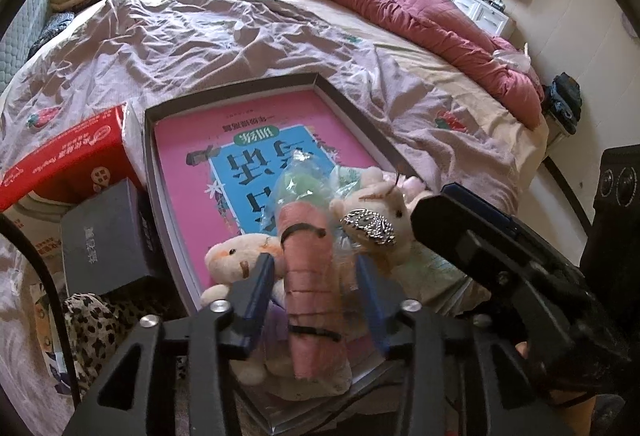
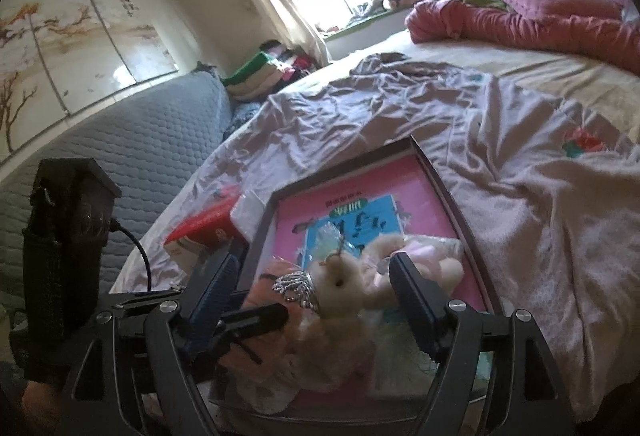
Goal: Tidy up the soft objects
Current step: 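Open the left gripper releasing the pink item while the right releases the bunny, then move the left gripper to the snack packet while the right approaches the leopard-print cloth, then close the left gripper on the snack packet while the right grasps the leopard-print cloth, then carry the snack packet with the left gripper while the right carries the leopard cloth over the tray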
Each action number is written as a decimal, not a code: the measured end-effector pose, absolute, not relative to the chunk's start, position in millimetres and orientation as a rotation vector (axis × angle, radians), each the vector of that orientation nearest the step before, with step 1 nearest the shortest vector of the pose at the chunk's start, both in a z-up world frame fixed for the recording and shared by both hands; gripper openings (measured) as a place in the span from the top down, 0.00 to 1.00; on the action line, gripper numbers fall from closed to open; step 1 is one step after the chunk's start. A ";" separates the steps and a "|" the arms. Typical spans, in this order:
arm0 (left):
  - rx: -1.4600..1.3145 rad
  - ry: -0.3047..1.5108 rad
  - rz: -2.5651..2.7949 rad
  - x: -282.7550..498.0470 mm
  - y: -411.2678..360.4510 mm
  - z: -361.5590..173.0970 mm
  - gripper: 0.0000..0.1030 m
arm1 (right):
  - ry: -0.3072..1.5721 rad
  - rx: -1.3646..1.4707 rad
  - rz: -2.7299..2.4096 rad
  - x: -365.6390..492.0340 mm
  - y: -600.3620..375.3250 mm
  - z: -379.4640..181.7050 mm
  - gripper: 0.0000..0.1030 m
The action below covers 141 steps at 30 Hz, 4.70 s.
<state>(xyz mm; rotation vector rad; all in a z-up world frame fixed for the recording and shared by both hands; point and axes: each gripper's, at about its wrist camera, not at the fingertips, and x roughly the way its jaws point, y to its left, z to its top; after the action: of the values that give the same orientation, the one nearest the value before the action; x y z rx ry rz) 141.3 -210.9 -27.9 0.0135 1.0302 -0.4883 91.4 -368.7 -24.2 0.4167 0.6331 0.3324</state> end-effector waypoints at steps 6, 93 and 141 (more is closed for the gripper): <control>0.015 0.997 -0.466 132.8 -197.5 -11.0 0.56 | 0.605 0.392 0.346 81.5 -364.4 -4.8 0.22; -0.106 0.893 -0.329 92.3 -73.8 28.5 0.69 | 0.569 0.218 0.355 69.5 -286.1 56.8 0.83; 0.109 1.006 -0.398 136.7 -211.4 -30.7 0.69 | 0.752 0.175 0.120 85.1 -378.0 -23.5 0.83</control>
<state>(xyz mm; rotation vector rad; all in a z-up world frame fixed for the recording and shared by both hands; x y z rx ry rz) 136.7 -211.4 -30.7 0.1086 1.0063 -0.3982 85.1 -378.0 -23.5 0.1751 0.7518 0.1203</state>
